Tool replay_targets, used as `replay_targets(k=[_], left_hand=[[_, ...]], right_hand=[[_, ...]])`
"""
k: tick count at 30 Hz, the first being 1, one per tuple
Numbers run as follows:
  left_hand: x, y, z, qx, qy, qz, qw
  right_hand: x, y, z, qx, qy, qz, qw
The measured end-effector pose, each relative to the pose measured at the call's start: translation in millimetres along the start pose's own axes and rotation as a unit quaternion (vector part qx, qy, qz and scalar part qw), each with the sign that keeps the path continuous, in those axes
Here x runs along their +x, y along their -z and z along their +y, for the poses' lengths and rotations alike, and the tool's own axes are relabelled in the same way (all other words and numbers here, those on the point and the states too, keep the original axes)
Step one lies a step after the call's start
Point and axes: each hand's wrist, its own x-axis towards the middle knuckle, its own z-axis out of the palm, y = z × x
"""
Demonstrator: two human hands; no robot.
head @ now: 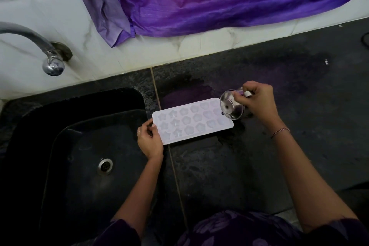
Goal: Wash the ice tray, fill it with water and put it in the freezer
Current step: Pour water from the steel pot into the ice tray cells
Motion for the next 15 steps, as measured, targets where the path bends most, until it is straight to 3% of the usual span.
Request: replay_targets(k=[9, 15], left_hand=[[1.4, -0.1, 15.6, -0.014, 0.014, 0.055, 0.998], [-6.6, -10.6, 37.2, -0.116, 0.054, 0.038, 0.991]], right_hand=[[-0.2, -13.5, -20.5, 0.152, -0.098, 0.036, 0.983], [1.9, -45.1, -41.6, 0.258, -0.131, 0.029, 0.957]])
